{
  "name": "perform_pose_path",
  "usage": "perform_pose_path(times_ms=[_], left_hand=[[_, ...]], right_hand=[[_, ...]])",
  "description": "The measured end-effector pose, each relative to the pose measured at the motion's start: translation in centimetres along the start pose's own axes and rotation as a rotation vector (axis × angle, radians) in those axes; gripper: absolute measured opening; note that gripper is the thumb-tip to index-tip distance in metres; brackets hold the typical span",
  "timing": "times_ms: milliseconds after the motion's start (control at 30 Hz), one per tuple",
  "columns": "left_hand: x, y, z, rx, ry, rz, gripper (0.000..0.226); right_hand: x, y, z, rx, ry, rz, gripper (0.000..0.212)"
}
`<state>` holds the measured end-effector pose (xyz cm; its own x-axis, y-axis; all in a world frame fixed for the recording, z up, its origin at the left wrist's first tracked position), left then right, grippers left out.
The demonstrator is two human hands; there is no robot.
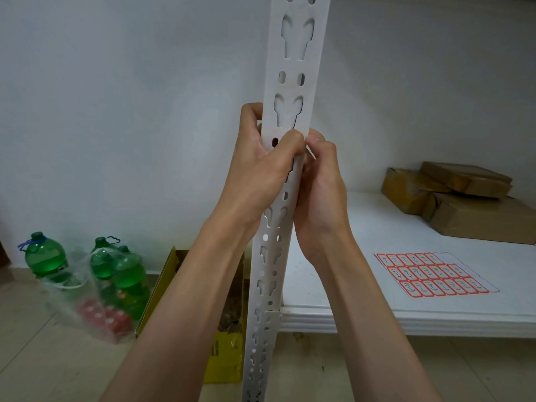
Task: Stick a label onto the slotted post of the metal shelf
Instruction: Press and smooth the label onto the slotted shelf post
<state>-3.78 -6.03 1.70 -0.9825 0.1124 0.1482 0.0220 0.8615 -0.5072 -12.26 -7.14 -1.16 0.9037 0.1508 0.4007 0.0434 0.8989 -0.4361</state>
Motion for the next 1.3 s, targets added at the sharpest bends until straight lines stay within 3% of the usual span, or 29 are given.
perform_pose_path(times_ms=[333,433,733,967,1300], left_hand=[[0.12,0.15,0.05,-0.014,0.006,-0.012,0.032],[0.14,0.19,-0.13,-0.011,-0.001,-0.018,0.032],[0.1,0.28,-0.3,0.001,-0.014,-0.007,0.029],[0.05,0.26,-0.01,-0.004,-0.017,-0.017,0.038],[0.23,0.22,-0.15,0.005,-0.018,-0.027,0.03]], right_hand=[[0.01,0.08,-0.1,0.004,0.011,0.007,0.041],[-0.02,-0.05,-0.13,-0.002,0.003,0.015,0.032],[0.1,-0.02,-0.2,0.021,0.023,-0.05,0.05],[0.15,0.1,-0.19,0.007,-0.008,-0.033,0.044],[0.13,-0.09,-0.32,0.008,-0.001,-0.064,0.051]])
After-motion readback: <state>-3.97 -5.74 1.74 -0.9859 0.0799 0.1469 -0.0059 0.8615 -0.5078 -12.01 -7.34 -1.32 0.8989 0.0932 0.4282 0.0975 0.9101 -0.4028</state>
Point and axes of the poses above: each hand's wrist, its own y-axis away from the middle knuckle, its own x-axis out of the palm, z = x × y, the point moved 2 cm from there along -y, towards the middle knuckle, and after that the axes turned 1 degree about -x, right-handed, at the moved point
